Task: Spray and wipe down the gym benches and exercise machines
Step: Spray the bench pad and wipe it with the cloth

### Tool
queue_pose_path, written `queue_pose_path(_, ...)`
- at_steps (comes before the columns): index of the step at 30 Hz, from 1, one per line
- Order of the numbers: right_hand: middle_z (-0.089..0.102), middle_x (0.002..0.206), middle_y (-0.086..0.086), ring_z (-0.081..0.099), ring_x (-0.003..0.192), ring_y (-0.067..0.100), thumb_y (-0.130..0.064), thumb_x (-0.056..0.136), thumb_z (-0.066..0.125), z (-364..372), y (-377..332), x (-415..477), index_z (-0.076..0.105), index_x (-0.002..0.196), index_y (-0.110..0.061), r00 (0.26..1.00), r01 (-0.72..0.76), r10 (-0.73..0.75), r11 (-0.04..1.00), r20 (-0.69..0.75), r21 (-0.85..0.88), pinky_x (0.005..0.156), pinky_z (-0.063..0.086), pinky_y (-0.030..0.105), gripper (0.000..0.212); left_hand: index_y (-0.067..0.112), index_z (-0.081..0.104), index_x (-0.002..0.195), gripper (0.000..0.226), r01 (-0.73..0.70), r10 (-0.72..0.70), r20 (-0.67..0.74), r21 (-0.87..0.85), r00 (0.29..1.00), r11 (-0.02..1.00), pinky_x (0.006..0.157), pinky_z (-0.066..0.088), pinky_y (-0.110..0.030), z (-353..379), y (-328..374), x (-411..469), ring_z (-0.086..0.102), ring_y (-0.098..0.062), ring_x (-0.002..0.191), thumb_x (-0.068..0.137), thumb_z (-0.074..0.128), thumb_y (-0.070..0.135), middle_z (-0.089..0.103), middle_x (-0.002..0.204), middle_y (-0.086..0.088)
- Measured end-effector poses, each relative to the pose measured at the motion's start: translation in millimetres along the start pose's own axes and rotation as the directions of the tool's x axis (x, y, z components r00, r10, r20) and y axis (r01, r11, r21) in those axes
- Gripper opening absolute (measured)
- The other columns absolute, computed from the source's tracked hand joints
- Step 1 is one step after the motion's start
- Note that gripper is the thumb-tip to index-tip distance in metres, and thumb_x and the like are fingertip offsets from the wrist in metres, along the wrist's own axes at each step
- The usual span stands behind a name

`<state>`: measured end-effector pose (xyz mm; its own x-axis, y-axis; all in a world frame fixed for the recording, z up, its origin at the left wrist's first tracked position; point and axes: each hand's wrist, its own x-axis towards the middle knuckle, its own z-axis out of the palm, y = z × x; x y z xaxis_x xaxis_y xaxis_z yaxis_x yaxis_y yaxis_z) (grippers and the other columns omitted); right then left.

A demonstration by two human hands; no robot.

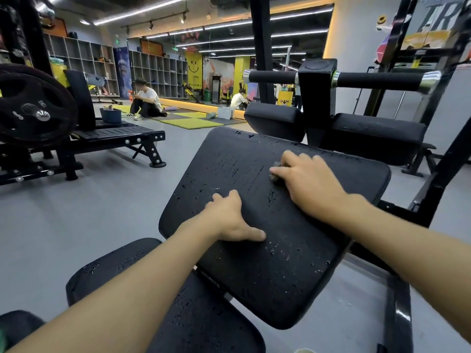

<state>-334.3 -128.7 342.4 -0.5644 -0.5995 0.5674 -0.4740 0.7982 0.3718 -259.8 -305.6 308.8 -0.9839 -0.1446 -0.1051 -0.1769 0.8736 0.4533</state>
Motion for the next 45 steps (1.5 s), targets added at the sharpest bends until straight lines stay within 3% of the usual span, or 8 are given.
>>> queue_pose_path(14, 0.055, 0.101, -0.002, 0.056, 0.072, 0.023, -0.016, 0.072, 0.07, 2, -14, -61, 0.066, 0.104, -0.027, 0.925, 0.37, -0.372, 0.928, 0.074, 0.048, 0.061, 0.037, 0.034, 0.034, 0.015, -0.021, 0.156, 0.131, 0.032, -0.033, 0.007, 0.032, 0.999, 0.999, 0.124, 0.011, -0.052, 16, 12, -10, -0.016, -0.038, 0.152, 0.079, 0.076, 0.058, -0.023, 0.162, -0.024)
queue_pose_path(19, 0.055, 0.106, 0.003, 0.054, 0.079, 0.031, -0.012, 0.085, 0.058, -12, 32, -44, 0.067, 0.11, -0.023, 0.993, -0.106, 0.106, 0.994, -0.061, -0.007, 0.065, 0.033, 0.037, 0.029, 0.014, -0.02, 0.156, 0.125, 0.061, -0.061, 0.0, 0.078, 0.998, 0.995, 0.123, 0.013, -0.053, 17, 16, -12, -0.013, -0.038, 0.152, 0.083, 0.072, 0.057, -0.02, 0.163, -0.022)
queue_pose_path(23, 0.054, 0.102, -0.002, 0.053, 0.072, 0.024, -0.015, 0.071, 0.07, -5, -8, -82, 0.065, 0.106, -0.027, 0.951, 0.302, -0.304, 0.952, 0.062, 0.048, 0.061, 0.038, 0.035, 0.037, 0.007, -0.004, 0.157, 0.114, 0.046, -0.032, -0.064, 0.221, 0.997, 0.974, 0.115, 0.027, -0.051, 20, 25, -16, 0.005, -0.038, 0.15, 0.086, 0.07, 0.057, -0.001, 0.162, -0.019)
queue_pose_path(28, 0.056, 0.1, 0.002, 0.054, 0.076, 0.03, -0.01, 0.076, 0.066, -21, 37, -66, 0.067, 0.104, -0.024, 0.987, -0.145, 0.146, 0.989, -0.063, 0.017, 0.064, 0.033, 0.036, 0.032, 0.008, 0.022, 0.144, 0.085, 0.0, 0.026, -0.102, 0.244, 0.994, 0.97, 0.102, 0.041, -0.047, 23, 27, -21, 0.025, -0.036, 0.136, 0.088, 0.069, 0.052, 0.023, 0.145, -0.013)
queue_pose_path(33, 0.055, 0.1, -0.001, 0.052, 0.073, 0.026, -0.01, 0.071, 0.068, -17, -1, -109, 0.064, 0.108, -0.025, 0.963, 0.264, -0.266, 0.964, 0.035, 0.044, 0.06, 0.039, 0.037, 0.04, 0.009, 0.019, 0.147, 0.087, -0.002, 0.029, -0.114, 0.233, 0.993, 0.973, 0.101, 0.04, -0.048, 24, 27, -23, 0.024, -0.036, 0.138, 0.09, 0.067, 0.052, 0.023, 0.147, -0.012)
queue_pose_path(37, 0.056, 0.097, 0.003, 0.052, 0.071, 0.029, -0.008, 0.076, 0.067, -21, 25, -94, 0.067, 0.102, -0.02, 0.979, -0.176, 0.177, 0.984, -0.099, 0.026, 0.06, 0.034, 0.036, 0.029, 0.009, 0.028, 0.135, 0.069, -0.03, 0.061, -0.129, 0.236, 0.99, 0.971, 0.102, 0.039, -0.047, 29, 19, -28, 0.026, -0.035, 0.137, 0.094, 0.06, 0.054, 0.024, 0.149, -0.012)
queue_pose_path(42, 0.053, 0.095, -0.001, 0.05, 0.064, 0.023, -0.011, 0.071, 0.07, -12, -17, -119, 0.064, 0.099, -0.022, 0.968, 0.249, -0.248, 0.969, 0.044, 0.002, 0.057, 0.036, 0.035, 0.032, 0.025, 0.019, 0.151, 0.073, -0.004, 0.034, -0.157, 0.189, 0.987, 0.982, 0.106, 0.035, -0.054, 42, 3, -40, 0.021, -0.037, 0.142, 0.095, 0.043, 0.066, 0.014, 0.155, -0.013)
queue_pose_path(45, 0.056, 0.091, 0.003, 0.052, 0.063, 0.028, -0.006, 0.07, 0.073, -22, 13, -94, 0.069, 0.094, -0.021, 0.992, -0.077, 0.078, 0.997, -0.104, 0.009, 0.056, 0.036, 0.035, 0.028, 0.034, 0.011, 0.157, 0.076, -0.055, 0.075, -0.203, 0.1, 0.976, 0.993, 0.111, 0.033, -0.057, 48, -14, -49, 0.016, -0.029, 0.148, 0.095, 0.042, 0.065, 0.012, 0.161, -0.005)
